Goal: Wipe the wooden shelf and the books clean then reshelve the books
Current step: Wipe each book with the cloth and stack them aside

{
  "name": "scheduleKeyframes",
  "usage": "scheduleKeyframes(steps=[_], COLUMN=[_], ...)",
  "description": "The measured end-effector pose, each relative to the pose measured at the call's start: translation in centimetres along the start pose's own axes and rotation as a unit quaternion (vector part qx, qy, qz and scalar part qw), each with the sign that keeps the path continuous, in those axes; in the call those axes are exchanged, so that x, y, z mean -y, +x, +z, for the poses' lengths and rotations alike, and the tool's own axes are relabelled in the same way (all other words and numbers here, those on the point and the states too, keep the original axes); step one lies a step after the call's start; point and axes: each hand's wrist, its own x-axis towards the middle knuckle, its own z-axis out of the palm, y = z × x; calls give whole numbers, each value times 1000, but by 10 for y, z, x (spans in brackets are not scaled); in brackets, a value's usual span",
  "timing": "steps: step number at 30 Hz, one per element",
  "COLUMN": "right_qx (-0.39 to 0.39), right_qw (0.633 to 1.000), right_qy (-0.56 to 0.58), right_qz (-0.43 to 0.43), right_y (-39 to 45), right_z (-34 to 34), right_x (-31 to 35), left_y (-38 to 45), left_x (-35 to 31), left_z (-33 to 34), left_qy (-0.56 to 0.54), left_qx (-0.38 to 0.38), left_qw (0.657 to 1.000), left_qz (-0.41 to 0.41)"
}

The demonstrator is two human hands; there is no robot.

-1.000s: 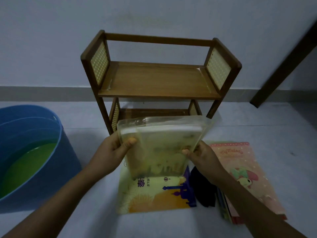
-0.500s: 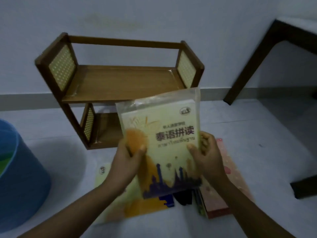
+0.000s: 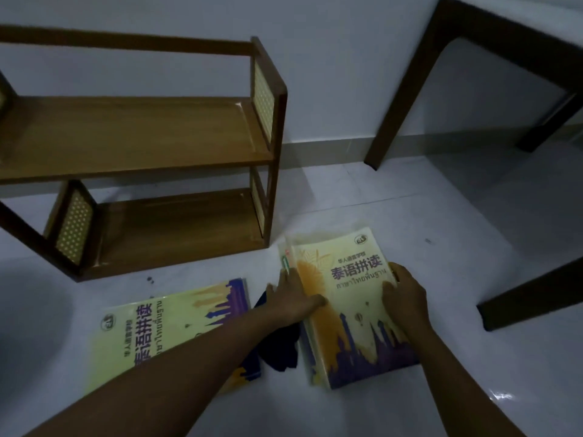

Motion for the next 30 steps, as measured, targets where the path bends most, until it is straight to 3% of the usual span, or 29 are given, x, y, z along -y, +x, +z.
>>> scheduleKeyframes(steps=[2, 5, 7, 9, 13, 15, 17, 19, 24, 27, 30], right_qx=[24, 42, 19, 36, 205, 288, 322, 285, 184, 216, 214], right_qw=[999, 992, 981, 976, 936, 903, 870, 865, 942, 937, 925], right_qy=[-42, -119, -191, -188, -128, -168, -260, -300, -157, -103, -167], right_qz=[18, 10, -39, -106, -257, -270, -267, -284, -233, -253, -266], right_y=[9, 15, 11, -8, -59, -76, -84, -89, -86, -99, -122], right_z=[9, 19, 33, 52, 96, 114, 129, 142, 151, 172, 201], right_x=[-16, -26, -20, 0, 44, 56, 57, 58, 86, 101, 100], left_y=[2, -1, -7, -17, -52, -76, -105, -139, -199, -203, -200], left_x=[11, 26, 35, 47, 91, 125, 160, 193, 258, 286, 298], left_z=[1, -3, -16, -36, -93, -114, -126, -136, -141, -140, -136], left_qy=[124, 159, 194, 266, 354, 375, 362, 334, 270, 264, 271], left_qx=[6, -15, -32, -44, -97, -122, -136, -132, -94, -82, -66], left_qw=[992, 985, 978, 960, 926, 915, 919, 931, 958, 961, 960], left_qz=[14, 68, 74, 77, 87, 80, 72, 57, -19, -33, -24])
